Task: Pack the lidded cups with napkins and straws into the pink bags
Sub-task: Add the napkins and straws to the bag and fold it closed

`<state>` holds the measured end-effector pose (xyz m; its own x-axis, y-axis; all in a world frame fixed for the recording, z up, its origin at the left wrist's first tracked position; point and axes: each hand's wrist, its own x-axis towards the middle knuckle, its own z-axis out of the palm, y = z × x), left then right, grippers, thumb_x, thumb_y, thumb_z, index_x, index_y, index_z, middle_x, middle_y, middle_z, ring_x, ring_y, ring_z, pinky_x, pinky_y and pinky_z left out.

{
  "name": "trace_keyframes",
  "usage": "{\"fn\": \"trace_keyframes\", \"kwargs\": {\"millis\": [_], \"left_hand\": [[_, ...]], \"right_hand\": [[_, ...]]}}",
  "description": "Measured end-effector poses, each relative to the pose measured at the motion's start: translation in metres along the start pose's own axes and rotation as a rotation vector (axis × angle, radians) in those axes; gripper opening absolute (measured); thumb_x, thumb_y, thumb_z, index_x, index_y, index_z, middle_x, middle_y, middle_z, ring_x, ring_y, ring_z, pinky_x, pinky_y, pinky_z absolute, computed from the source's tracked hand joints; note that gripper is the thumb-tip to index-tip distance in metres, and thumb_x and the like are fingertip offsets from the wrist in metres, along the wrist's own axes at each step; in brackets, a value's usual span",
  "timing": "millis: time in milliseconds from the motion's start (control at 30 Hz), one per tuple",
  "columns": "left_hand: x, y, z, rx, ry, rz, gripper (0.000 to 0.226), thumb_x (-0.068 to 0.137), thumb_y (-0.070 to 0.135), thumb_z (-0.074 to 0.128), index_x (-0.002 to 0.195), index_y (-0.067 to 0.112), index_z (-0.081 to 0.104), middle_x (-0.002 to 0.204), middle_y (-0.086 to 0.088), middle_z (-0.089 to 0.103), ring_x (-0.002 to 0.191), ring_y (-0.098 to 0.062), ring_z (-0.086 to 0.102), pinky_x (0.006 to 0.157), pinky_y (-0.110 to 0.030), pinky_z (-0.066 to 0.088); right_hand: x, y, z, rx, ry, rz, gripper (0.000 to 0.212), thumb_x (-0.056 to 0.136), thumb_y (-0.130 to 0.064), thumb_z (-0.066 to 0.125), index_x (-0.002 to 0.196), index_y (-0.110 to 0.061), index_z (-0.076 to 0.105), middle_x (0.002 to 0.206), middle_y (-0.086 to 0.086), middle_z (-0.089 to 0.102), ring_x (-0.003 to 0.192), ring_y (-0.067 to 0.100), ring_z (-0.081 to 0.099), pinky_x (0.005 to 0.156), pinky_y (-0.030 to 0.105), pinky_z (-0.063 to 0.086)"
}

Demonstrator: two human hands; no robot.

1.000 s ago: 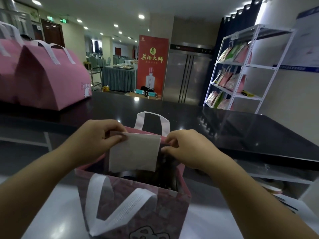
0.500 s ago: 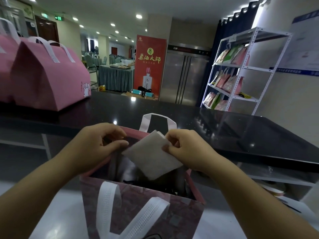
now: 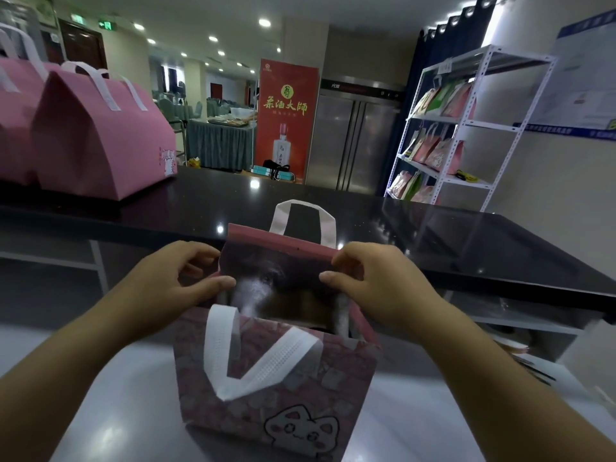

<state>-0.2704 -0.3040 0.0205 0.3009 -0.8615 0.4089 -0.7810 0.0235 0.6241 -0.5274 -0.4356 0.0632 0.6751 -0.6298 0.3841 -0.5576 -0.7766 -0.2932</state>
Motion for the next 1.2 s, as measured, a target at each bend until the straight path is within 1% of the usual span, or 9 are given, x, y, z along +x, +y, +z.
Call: {"fn": "trace_keyframes", "kwargs": {"millis": [100, 200, 400, 533, 633, 867, 1000, 1100, 1200], "left_hand": [[-0.012, 0.0, 0.0, -0.042, -0.073, -0.107, 0.081, 0.048, 0.084, 0.057, 0.117, 0.043, 0.043, 0.101, 0.028, 0.048, 0.089, 0.001, 0.052, 0.065, -0.015, 0.04], [-0.022, 0.002, 0.002, -0.054, -0.158, -0.18, 0.106, 0.035, 0.082, 0.063, 0.129, 0.039, 0.039, 0.114, 0.021, 0.047, 0.089, 0.001, 0.049, 0.068, -0.015, 0.038], [-0.033, 0.011, 0.01, -0.015, -0.188, -0.206, 0.117, 0.036, 0.059, 0.079, 0.139, 0.031, 0.031, 0.135, 0.008, 0.045, 0.097, -0.002, 0.043, 0.069, -0.011, 0.034], [-0.038, 0.017, 0.018, -0.005, -0.142, -0.21, 0.109, 0.035, 0.059, 0.076, 0.133, 0.03, 0.039, 0.115, 0.018, 0.049, 0.093, -0.003, 0.048, 0.066, -0.01, 0.037], [-0.042, 0.018, 0.024, 0.006, -0.105, -0.191, 0.089, 0.044, 0.057, 0.076, 0.125, 0.031, 0.047, 0.096, 0.029, 0.046, 0.084, 0.003, 0.05, 0.061, -0.01, 0.039], [-0.04, 0.016, 0.03, -0.01, -0.125, -0.191, 0.03, 0.069, 0.041, 0.074, 0.094, 0.044, 0.057, 0.09, 0.02, 0.059, 0.08, -0.003, 0.058, 0.061, -0.016, 0.045], [-0.039, 0.02, 0.032, 0.009, -0.136, -0.107, 0.025, 0.079, 0.028, 0.069, 0.084, 0.049, 0.057, 0.085, 0.023, 0.06, 0.079, 0.002, 0.058, 0.061, -0.01, 0.04], [-0.039, 0.019, 0.035, 0.119, -0.105, -0.04, 0.027, 0.079, 0.027, 0.069, 0.088, 0.049, 0.055, 0.097, 0.021, 0.048, 0.096, -0.005, 0.048, 0.079, -0.016, 0.04], [-0.042, 0.016, 0.034, 0.408, 0.012, -0.011, 0.027, 0.073, 0.038, 0.073, 0.095, 0.046, 0.061, 0.117, 0.008, 0.025, 0.113, -0.021, 0.019, 0.099, -0.04, 0.03]], "right_hand": [[-0.027, 0.0, -0.001, 0.032, -0.015, 0.073, 0.055, 0.066, -0.077, 0.048, 0.099, -0.033, 0.054, 0.085, -0.016, 0.053, 0.074, 0.003, 0.054, 0.064, 0.022, 0.05], [-0.049, 0.0, 0.003, 0.056, -0.141, 0.154, 0.072, 0.047, -0.094, 0.035, 0.089, -0.036, 0.044, 0.086, -0.015, 0.051, 0.074, 0.005, 0.054, 0.062, 0.022, 0.05], [-0.063, 0.002, 0.023, 0.13, -0.316, 0.244, 0.062, 0.056, -0.087, 0.049, 0.097, -0.041, 0.042, 0.089, -0.019, 0.053, 0.076, 0.003, 0.053, 0.063, 0.021, 0.05], [-0.062, 0.007, 0.031, 0.192, -0.283, 0.309, 0.044, 0.071, -0.067, 0.062, 0.095, -0.035, 0.046, 0.09, -0.014, 0.056, 0.076, 0.007, 0.056, 0.064, 0.024, 0.054], [-0.058, 0.012, 0.029, 0.201, -0.235, 0.288, 0.031, 0.079, -0.049, 0.066, 0.1, -0.028, 0.055, 0.094, -0.009, 0.061, 0.08, 0.009, 0.059, 0.071, 0.031, 0.057], [-0.052, 0.011, 0.03, 0.289, -0.21, 0.253, 0.013, 0.086, -0.028, 0.064, 0.098, -0.031, 0.066, 0.087, -0.013, 0.064, 0.079, 0.006, 0.061, 0.07, 0.029, 0.057], [-0.051, 0.009, 0.033, 0.277, -0.188, 0.238, 0.014, 0.087, -0.027, 0.063, 0.098, -0.032, 0.068, 0.089, -0.015, 0.064, 0.082, 0.005, 0.06, 0.073, 0.028, 0.056], [-0.052, 0.01, 0.034, 0.136, -0.111, 0.18, 0.015, 0.087, -0.029, 0.062, 0.1, -0.032, 0.069, 0.099, -0.012, 0.058, 0.092, 0.009, 0.054, 0.078, 0.03, 0.053], [-0.053, 0.011, 0.035, -0.18, 0.035, 0.063, 0.021, 0.083, -0.04, 0.064, 0.103, -0.038, 0.066, 0.111, -0.007, 0.037, 0.106, 0.017, 0.029, 0.091, 0.032, 0.037]]}}
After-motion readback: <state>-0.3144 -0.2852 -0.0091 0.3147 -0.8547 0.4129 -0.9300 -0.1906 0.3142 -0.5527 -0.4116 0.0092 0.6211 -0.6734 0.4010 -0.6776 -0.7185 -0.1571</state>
